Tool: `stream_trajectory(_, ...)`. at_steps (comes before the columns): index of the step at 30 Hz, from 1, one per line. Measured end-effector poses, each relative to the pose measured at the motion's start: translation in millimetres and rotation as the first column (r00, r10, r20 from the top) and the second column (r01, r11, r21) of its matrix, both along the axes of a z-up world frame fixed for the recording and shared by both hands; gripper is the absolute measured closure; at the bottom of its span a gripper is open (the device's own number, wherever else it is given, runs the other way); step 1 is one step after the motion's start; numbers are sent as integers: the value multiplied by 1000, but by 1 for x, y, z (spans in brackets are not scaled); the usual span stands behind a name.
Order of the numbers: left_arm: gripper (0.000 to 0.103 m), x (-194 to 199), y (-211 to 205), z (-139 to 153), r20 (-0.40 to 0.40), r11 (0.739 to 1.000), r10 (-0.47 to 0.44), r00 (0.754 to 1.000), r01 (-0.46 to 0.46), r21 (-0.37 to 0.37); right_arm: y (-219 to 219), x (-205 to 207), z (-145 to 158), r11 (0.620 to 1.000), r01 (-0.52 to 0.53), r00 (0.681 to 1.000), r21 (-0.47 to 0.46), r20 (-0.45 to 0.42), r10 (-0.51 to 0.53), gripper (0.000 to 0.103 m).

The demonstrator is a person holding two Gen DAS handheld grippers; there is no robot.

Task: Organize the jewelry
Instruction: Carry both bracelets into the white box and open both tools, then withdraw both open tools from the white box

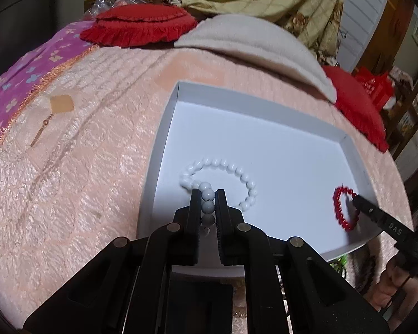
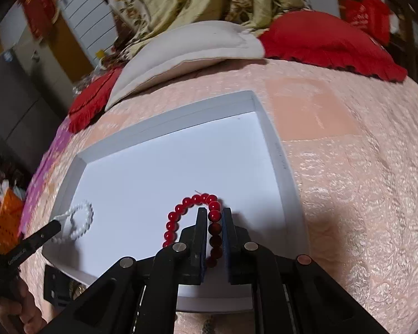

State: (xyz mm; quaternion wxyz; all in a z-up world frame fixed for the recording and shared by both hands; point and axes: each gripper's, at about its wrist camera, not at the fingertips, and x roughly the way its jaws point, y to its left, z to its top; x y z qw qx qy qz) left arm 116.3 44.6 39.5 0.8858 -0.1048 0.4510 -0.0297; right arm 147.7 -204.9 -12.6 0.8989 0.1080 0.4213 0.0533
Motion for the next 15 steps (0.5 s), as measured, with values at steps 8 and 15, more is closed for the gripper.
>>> stream_trajectory(8, 58, 0, 3, -1, 3, 999, 24, 1000, -24, 24, 7, -9, 12, 996, -3, 997, -86, 82, 10, 69)
stream_trajectory(15, 57, 1, 5, 2, 19, 999, 13, 1000, -14, 32, 8, -18, 19, 996, -34, 991, -79, 124, 44, 69)
